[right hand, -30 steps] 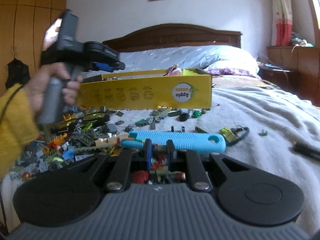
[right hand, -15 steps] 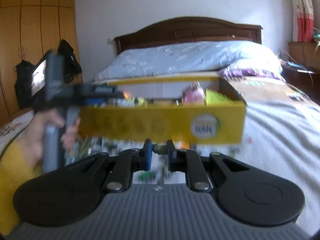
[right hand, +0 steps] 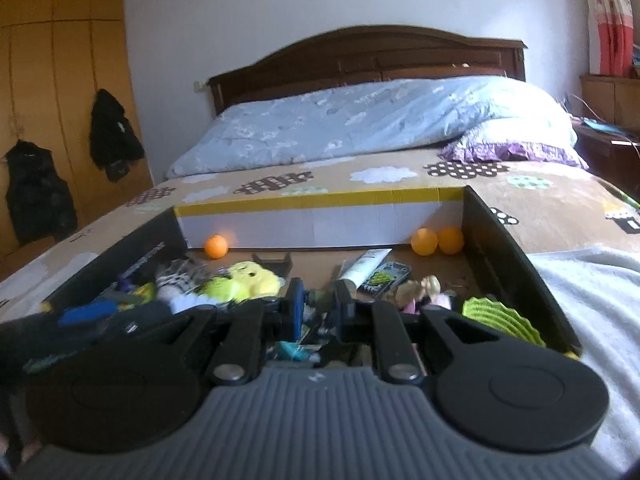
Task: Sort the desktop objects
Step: 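Carry both pieces into the yellow box and open both grippers, then move both grippers back over the Lego pile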
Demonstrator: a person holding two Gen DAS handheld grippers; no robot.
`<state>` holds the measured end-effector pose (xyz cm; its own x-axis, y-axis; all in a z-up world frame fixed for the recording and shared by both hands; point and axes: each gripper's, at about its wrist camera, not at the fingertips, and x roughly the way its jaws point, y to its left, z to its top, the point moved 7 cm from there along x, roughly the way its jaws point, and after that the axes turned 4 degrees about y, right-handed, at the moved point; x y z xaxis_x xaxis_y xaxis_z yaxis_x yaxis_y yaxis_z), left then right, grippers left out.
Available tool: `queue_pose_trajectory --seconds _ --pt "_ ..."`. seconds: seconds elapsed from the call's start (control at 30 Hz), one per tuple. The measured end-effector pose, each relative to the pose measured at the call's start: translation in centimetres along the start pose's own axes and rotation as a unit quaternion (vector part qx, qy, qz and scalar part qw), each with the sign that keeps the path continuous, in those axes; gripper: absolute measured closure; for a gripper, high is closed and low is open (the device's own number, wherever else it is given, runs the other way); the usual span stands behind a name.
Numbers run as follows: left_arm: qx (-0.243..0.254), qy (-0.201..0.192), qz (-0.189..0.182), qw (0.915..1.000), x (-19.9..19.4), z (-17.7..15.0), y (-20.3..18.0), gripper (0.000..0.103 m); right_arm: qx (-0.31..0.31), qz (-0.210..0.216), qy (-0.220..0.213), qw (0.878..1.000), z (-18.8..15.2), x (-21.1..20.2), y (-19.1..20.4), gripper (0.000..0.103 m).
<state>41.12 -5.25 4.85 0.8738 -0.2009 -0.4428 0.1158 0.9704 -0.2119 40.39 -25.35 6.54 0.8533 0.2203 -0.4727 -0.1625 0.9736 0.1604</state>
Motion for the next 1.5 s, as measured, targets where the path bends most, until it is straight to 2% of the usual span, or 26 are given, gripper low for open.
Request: queue_pose_trajectory --seconds 0.03,0.07,0.3,0.43,0.57,0.7,0.77,0.83,0.93,1.03,1.17,1.27,1.4,1.5 --pt "0.0 0.001 -0.001 1.0 0.0 0.0 0.0 0.019 0.004 -0.006 -0.002 1.0 0.2 0.5 -0.2 0.056" --pt "0.001 0.002 -0.003 1.0 0.0 0.0 0.0 0.019 0.005 -0.007 -0.002 1.0 0.3 0.8 -0.3 0.054" --pt "-0.012 0.002 -0.006 0.9999 -0.4 0.3 0.3 0.019 0.008 0.005 0.006 1.0 -0.1 -0.9 -0.2 0.046" --pt "-0.014 0.003 -0.012 0.9998 -0.7 0.3 -0.3 0.019 -0.001 0.019 0.009 1.0 -0.3 -3.9 0.3 0.04" --pt "0.005 -0.001 -0.028 0.9996 -1.4 0.1 -1.8 0.019 -0.015 0.029 0.02 0.999 -1.5 -7.8 0.7 0.037" --pt "0.025 -0.006 -0.045 0.9987 -2.3 0.1 -3.5 0.016 -0.015 0.036 0.029 0.999 -3.6 -11.5 0.7 0.033" --pt "0.029 -0.007 -0.058 0.9979 -3.0 0.1 -4.3 0.016 0.001 0.031 0.024 0.999 -4.8 -13.5 0.5 0.032" --pt "0.029 -0.008 -0.069 0.9971 -3.8 0.2 -5.2 0.016 0.018 0.033 0.016 0.999 -5.9 -15.4 0.3 0.026" --pt "0.034 0.005 -0.073 0.9967 -5.2 0.1 -6.8 0.016 0.037 0.037 0.003 0.999 -8.1 -18.8 -0.1 0.022" --pt "0.06 0.013 -0.09 0.9941 -7.3 -0.4 -8.7 0.016 0.043 0.022 -0.001 0.999 -10.6 -21.5 -1.1 0.018" --pt "0.102 0.028 -0.1 0.9893 -10.4 -2.1 -10.9 0.015 0.075 -0.003 -0.002 0.997 -14.8 -24.6 -3.0 0.016" --pt "0.13 0.03 -0.107 0.9853 -13.2 -4.4 -12.1 0.015 0.088 -0.038 0.003 0.995 -18.4 -26.4 -4.0 0.015" --pt "0.159 0.038 -0.125 0.9787 -17.0 -8.8 -13.7 0.014 0.07 -0.076 0.007 0.995 -22.3 -28.2 -3.8 0.015" --pt "0.159 0.05 -0.136 0.9766 -19.4 -12.3 -14.2 0.014 0.043 -0.089 -0.003 0.995 -24.1 -29.5 -3.0 0.013"
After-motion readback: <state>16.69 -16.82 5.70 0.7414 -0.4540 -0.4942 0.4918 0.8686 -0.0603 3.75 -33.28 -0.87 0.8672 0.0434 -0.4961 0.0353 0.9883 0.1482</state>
